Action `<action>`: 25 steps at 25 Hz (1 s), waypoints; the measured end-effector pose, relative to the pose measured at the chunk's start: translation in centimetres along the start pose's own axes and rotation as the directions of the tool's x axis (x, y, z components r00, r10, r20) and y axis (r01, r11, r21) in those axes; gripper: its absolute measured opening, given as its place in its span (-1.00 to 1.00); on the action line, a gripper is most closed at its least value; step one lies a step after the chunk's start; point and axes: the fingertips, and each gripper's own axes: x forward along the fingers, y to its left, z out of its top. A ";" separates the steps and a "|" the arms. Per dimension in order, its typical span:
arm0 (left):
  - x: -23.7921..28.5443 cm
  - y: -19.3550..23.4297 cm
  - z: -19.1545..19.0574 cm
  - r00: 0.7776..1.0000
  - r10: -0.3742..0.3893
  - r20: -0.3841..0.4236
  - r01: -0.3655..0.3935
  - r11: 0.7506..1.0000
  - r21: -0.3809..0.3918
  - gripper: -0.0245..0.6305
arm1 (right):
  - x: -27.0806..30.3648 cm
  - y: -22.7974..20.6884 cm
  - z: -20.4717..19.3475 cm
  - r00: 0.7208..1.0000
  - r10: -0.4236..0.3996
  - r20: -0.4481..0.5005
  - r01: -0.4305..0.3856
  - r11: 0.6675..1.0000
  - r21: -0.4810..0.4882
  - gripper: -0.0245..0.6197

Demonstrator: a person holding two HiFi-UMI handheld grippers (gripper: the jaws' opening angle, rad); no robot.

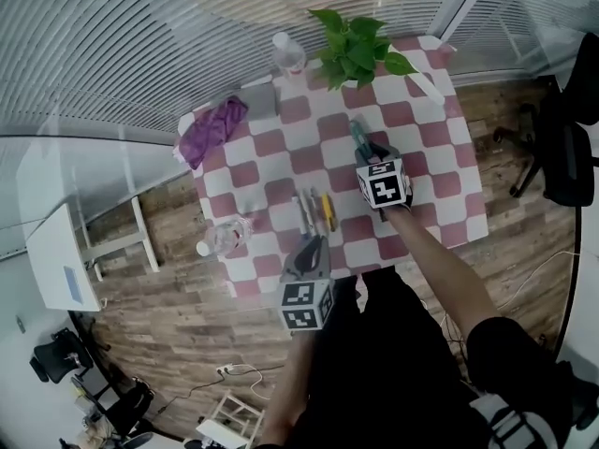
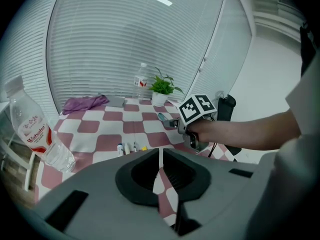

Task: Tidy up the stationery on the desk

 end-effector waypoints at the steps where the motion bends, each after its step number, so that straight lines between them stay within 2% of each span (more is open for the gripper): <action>1: -0.1 -0.1 0.0 1.000 -0.008 0.005 0.008 1.000 0.005 -0.77 | -0.6 0.4 -0.3 1.000 0.001 0.001 -0.001 1.000 0.002 -0.46; 15: -3.7 1.5 -1.6 0.994 -0.109 0.007 0.108 0.991 0.082 -0.77 | -8.0 8.6 -7.2 0.999 0.017 -0.051 -0.014 0.998 0.060 -0.46; 25: -5.4 2.5 -3.8 0.987 -0.160 -0.018 0.161 0.981 0.105 -0.77 | -8.3 12.0 -9.9 0.998 -0.007 -0.063 0.013 0.994 0.105 -0.47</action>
